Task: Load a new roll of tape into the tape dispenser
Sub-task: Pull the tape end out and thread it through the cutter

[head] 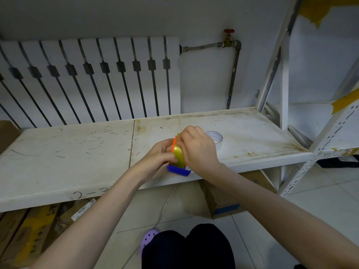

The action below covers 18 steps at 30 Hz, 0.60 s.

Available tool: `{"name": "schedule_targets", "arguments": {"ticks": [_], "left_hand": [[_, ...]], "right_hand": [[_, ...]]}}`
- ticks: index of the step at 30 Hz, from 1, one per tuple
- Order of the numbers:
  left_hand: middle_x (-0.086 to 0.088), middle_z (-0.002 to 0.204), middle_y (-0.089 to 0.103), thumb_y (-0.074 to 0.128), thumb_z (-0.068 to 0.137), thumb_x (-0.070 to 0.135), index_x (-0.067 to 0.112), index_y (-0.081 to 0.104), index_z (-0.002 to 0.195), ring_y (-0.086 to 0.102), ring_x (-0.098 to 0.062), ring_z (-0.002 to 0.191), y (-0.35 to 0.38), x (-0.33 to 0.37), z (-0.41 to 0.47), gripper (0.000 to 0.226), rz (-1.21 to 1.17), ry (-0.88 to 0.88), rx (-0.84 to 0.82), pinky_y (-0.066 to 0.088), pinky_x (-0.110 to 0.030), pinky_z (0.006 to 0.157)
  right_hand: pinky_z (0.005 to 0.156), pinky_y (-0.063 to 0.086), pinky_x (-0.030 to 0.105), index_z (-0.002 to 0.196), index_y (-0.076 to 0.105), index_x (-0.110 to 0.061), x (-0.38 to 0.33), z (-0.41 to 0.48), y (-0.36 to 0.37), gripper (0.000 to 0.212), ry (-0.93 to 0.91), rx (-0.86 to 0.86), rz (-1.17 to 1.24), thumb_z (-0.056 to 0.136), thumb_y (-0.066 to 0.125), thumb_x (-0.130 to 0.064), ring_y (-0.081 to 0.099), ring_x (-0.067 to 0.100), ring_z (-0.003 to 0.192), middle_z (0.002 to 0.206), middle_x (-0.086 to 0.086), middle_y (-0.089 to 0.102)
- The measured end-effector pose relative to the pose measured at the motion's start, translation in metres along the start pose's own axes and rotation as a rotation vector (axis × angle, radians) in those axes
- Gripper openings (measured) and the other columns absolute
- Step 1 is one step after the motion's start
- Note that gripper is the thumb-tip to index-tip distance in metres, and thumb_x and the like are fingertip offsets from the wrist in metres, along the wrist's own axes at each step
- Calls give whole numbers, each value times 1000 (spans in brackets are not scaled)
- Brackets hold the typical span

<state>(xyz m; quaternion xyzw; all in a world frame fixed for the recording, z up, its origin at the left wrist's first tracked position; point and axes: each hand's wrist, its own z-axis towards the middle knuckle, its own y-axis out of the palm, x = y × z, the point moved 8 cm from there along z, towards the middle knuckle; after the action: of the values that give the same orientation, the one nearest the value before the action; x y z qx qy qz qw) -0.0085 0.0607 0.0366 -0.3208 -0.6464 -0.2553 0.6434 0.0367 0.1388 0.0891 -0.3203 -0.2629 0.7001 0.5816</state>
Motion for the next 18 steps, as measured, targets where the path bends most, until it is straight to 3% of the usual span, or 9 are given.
{"name": "schedule_targets", "arguments": {"ticks": [3, 7, 13, 16, 18], "left_hand": [[-6, 105, 69, 65, 80, 0, 12, 54, 121, 67, -15, 94, 0, -3, -1, 44, 117, -1, 16, 55, -23, 78], [-12, 107, 69, 64, 85, 12, 9, 58, 118, 66, -22, 95, -11, -3, 3, 34, 116, -7, 179, 53, -26, 76], [-5, 78, 65, 68, 82, 19, 14, 60, 82, 59, -14, 71, -24, -3, 6, 9, 197, -36, 288, 44, -15, 57], [-8, 83, 63, 66, 84, 24, 14, 57, 81, 57, -18, 77, -26, -6, 7, 13, 332, -56, 281, 43, -27, 67], [-12, 92, 65, 64, 85, 25, 13, 58, 86, 58, -20, 83, -29, -6, 8, 14, 357, -60, 290, 44, -27, 68]], "right_hand": [[61, 41, 35, 93, 61, -9, 28, 13, 12, 13, 227, -131, 75, 91, 49, -13, 56, 25, 89, 100, 9, 59], [74, 51, 42, 96, 60, -7, 47, 17, 25, 19, 445, -303, 306, 92, 41, -11, 59, 28, 91, 103, 12, 63], [71, 50, 40, 93, 57, -9, 41, 8, 22, 16, 443, -208, 353, 93, 41, -14, 58, 25, 85, 95, 9, 63], [69, 49, 40, 92, 54, -12, 34, 9, 17, 14, 396, -145, 347, 94, 40, -13, 57, 23, 82, 93, 6, 61], [67, 48, 36, 93, 53, -13, 26, 9, 15, 13, 355, -129, 376, 95, 40, -15, 56, 20, 81, 92, 4, 59]]}}
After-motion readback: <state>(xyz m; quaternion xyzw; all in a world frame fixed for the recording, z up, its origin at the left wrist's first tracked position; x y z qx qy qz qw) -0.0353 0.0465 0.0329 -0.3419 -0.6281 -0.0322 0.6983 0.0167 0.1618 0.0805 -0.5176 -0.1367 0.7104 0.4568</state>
